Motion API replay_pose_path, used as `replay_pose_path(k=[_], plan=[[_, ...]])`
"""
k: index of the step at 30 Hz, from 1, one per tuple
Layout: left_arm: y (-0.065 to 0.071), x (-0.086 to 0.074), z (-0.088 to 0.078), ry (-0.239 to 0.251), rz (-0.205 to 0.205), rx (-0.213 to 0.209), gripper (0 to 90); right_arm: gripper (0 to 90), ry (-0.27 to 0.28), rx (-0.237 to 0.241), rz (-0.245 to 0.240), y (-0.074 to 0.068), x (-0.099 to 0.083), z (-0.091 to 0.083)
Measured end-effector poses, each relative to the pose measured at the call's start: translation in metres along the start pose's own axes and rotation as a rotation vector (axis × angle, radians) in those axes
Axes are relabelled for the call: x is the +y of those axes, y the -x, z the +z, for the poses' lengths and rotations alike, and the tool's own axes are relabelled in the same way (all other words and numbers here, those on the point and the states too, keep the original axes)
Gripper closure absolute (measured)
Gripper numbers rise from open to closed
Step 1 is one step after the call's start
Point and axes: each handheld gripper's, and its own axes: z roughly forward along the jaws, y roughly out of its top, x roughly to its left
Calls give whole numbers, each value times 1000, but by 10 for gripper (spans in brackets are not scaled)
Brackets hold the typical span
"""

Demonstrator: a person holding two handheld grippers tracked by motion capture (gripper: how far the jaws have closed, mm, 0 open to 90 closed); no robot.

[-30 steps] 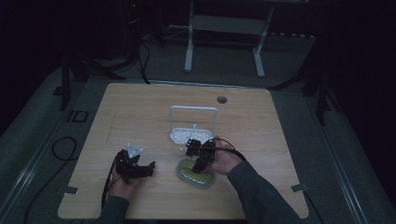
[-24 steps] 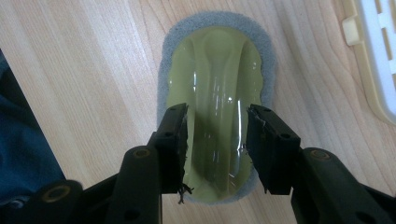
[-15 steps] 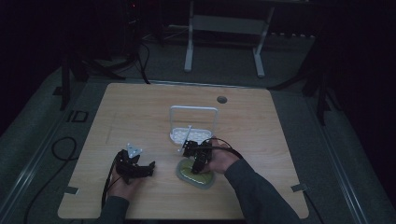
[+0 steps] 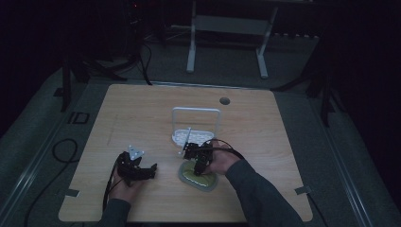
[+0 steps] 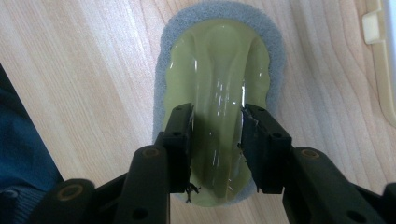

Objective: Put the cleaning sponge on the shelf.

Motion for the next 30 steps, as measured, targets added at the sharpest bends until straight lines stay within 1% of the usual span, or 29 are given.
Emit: replay_pose_path(k=[8,12,19,30], plan=[[0,0,0,0,0,-1,85,710,-19,0,-19,-2,2,2],[0,0,0,-1,-1,0,85,715,-23,-10,-39,-3,2,1],[0,0,0,-1,-1,0,85,718,-10,-30,-47,-3,0,-2],[0,0,0,-1,0,-1,85,717,-13,-66,-86,-3,1,-9]])
